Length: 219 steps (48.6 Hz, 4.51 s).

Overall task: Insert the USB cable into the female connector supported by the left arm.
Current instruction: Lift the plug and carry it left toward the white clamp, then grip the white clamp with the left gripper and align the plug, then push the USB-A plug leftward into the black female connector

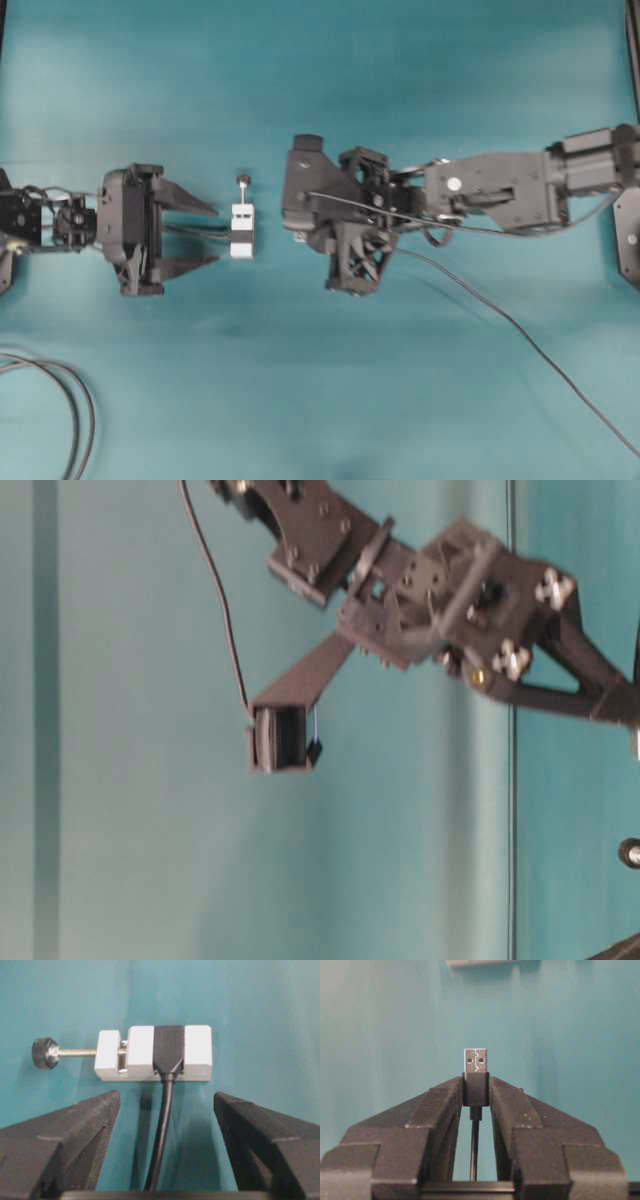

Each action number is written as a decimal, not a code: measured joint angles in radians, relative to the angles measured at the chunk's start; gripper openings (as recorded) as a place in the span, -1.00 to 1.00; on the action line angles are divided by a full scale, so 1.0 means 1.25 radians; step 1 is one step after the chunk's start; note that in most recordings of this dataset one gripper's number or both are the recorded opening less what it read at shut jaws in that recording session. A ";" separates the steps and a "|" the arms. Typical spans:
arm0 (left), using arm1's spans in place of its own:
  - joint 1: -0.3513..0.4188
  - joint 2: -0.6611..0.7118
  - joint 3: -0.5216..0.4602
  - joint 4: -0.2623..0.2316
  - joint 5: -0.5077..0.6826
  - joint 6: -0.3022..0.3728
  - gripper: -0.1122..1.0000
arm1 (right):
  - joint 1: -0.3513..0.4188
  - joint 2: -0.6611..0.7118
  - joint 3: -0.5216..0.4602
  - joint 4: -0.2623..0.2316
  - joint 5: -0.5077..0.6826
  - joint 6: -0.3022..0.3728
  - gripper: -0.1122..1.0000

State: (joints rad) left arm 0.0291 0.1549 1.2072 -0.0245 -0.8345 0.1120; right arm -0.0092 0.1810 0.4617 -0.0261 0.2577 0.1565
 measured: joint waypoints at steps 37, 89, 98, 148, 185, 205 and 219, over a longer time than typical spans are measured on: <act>0.029 0.002 -0.001 -0.001 0.004 0.002 0.35 | 0.002 0.099 -0.110 -0.061 0.054 0.002 -0.43; 0.020 0.032 -0.034 0.001 0.009 0.036 0.26 | -0.002 0.152 -0.161 -0.075 0.050 0.002 -0.43; 0.020 0.032 -0.033 0.000 0.009 0.036 0.26 | -0.005 0.160 -0.162 -0.076 0.048 0.002 -0.43; 0.018 0.044 -0.042 0.001 0.009 0.036 0.25 | -0.009 0.168 -0.166 -0.081 0.018 0.001 -0.43; 0.023 0.044 -0.045 0.001 0.007 0.036 0.25 | -0.007 0.168 -0.172 -0.091 0.012 0.002 -0.43; 0.023 0.044 -0.048 0.001 0.009 0.036 0.25 | 0.000 0.169 -0.174 -0.091 0.012 0.004 -0.43; 0.023 0.044 -0.048 0.001 0.009 0.036 0.25 | 0.004 0.168 -0.179 -0.092 0.010 0.006 -0.43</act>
State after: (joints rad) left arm 0.0583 0.2102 1.1474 -0.0230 -0.8237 0.1565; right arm -0.0046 0.3912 0.2378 -0.1411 0.2700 0.1641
